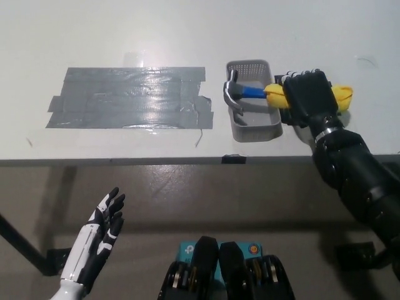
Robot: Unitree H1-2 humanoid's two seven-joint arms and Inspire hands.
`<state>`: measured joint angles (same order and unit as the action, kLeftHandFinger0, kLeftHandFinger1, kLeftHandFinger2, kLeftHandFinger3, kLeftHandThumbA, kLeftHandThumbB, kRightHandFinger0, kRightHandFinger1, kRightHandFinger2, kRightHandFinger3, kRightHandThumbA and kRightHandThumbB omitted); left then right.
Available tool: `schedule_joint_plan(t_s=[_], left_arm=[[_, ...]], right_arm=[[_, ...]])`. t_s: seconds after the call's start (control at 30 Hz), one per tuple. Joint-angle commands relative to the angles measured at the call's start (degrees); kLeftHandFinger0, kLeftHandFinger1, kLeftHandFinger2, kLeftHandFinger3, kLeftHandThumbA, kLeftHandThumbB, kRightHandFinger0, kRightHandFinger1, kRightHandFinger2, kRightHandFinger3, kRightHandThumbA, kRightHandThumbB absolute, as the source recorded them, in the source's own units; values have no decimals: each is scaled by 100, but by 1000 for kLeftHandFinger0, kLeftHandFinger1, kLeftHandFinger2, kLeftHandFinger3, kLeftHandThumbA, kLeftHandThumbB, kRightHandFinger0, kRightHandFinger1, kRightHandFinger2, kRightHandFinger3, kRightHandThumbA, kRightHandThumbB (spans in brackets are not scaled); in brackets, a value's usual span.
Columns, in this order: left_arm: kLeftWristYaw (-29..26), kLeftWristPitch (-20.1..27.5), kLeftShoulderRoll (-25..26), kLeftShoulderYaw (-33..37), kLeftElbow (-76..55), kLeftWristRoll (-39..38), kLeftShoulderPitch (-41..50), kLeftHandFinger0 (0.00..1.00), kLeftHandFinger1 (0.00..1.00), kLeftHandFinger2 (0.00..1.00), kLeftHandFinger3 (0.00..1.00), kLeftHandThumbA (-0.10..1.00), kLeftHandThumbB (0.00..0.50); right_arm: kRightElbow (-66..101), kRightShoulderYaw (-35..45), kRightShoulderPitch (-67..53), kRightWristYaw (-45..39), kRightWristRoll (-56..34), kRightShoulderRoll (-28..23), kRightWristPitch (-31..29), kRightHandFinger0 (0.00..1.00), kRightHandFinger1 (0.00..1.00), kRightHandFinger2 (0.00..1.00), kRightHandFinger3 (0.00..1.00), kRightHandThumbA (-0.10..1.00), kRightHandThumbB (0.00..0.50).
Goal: The robot picks the hammer with right hand and hits the black area on the desk and places it back.
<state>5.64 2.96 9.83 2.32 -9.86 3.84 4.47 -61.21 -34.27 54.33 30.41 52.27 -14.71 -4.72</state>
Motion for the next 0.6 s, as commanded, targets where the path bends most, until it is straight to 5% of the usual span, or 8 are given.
schedule_joint_plan(t_s=[0.0,0.07,0.17,0.27,0.3,0.37,0.43,0.57], left_arm=[[53,219,139,-97,-165,-75,-5,1000,1000,1000,1000,907,172],[54,200,143,-100,-191,-74,-2,1000,1000,1000,1000,902,156],[67,180,157,-101,-213,-76,-7,1000,1000,1000,1000,900,147],[65,179,161,-97,-214,-76,-7,1000,1000,1000,1000,902,146],[65,188,156,-98,-218,-92,-12,1000,1000,1000,1000,896,136],[54,167,157,-92,-236,-57,-32,1000,1000,1000,1000,899,136],[54,167,163,-96,-234,-61,-40,1000,1000,1000,1000,901,136],[69,140,148,-87,-218,-102,-67,1000,1000,1000,1000,902,137]], right_arm=[[-140,-98,793,1491,161,-242,-1034,0,102,515,259,-100,255],[-105,45,747,1362,-34,-287,-1117,0,122,529,323,-100,270],[224,599,589,764,-674,-367,-1390,0,129,517,126,-100,236],[229,708,578,718,-630,-355,-1448,0,139,537,113,-100,236],[331,1223,600,-74,-1407,-347,-1693,0,268,748,86,-100,121],[1028,1853,599,-1739,-2432,-324,-925,21,495,869,599,-100,84],[1068,1934,588,-1813,-2398,-306,-909,16,523,870,897,-100,82],[2140,2984,994,-4213,-4217,-362,1292,4,542,852,855,-100,93]])
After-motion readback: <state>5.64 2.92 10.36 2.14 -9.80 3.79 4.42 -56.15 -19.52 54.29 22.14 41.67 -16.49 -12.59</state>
